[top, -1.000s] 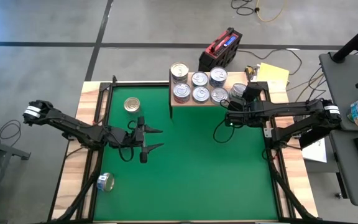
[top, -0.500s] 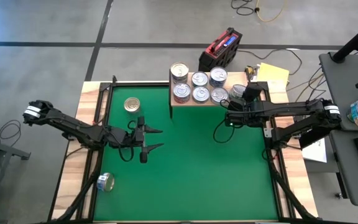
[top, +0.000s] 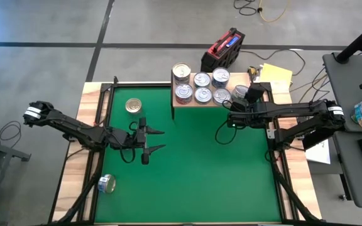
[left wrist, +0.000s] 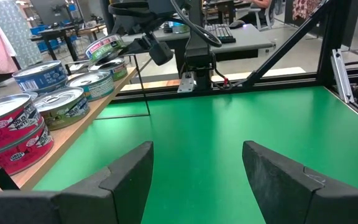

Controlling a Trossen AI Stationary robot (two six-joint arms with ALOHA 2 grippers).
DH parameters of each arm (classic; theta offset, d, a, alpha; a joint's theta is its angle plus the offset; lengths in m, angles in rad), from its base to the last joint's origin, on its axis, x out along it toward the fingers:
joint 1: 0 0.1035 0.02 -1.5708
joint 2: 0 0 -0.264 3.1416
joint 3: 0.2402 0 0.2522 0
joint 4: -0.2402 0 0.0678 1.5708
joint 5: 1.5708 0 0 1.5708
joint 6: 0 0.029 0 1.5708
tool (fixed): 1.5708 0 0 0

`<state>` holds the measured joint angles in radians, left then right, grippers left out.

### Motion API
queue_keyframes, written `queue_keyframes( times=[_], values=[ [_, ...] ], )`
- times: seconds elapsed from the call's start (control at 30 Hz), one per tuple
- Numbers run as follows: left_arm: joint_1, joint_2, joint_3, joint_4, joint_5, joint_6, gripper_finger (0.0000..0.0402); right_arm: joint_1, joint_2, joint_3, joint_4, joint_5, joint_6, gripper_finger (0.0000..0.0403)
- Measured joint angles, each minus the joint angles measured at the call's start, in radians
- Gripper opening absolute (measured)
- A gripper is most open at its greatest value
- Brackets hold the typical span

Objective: Stack canned seafood by type on shelf
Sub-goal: Stack the green tuna can on top of the other green tuna can on the shelf

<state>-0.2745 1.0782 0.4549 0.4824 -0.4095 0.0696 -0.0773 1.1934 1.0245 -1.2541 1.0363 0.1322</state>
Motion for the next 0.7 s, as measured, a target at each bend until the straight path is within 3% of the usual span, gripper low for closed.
queue_keyframes(
  times=[0.27, 0.7],
  values=[
    [0.000, 0.000, 0.000, 0.000, 0.000, 0.000, 0.0231, 0.000, 0.000, 0.000, 0.003, -0.010, 0.002, 0.0153],
    [0.000, 0.000, 0.000, 0.000, 0.000, 0.000, 0.0231, 0.000, 0.000, 0.000, 0.003, -0.016, 0.006, 0.0203]
  ],
)
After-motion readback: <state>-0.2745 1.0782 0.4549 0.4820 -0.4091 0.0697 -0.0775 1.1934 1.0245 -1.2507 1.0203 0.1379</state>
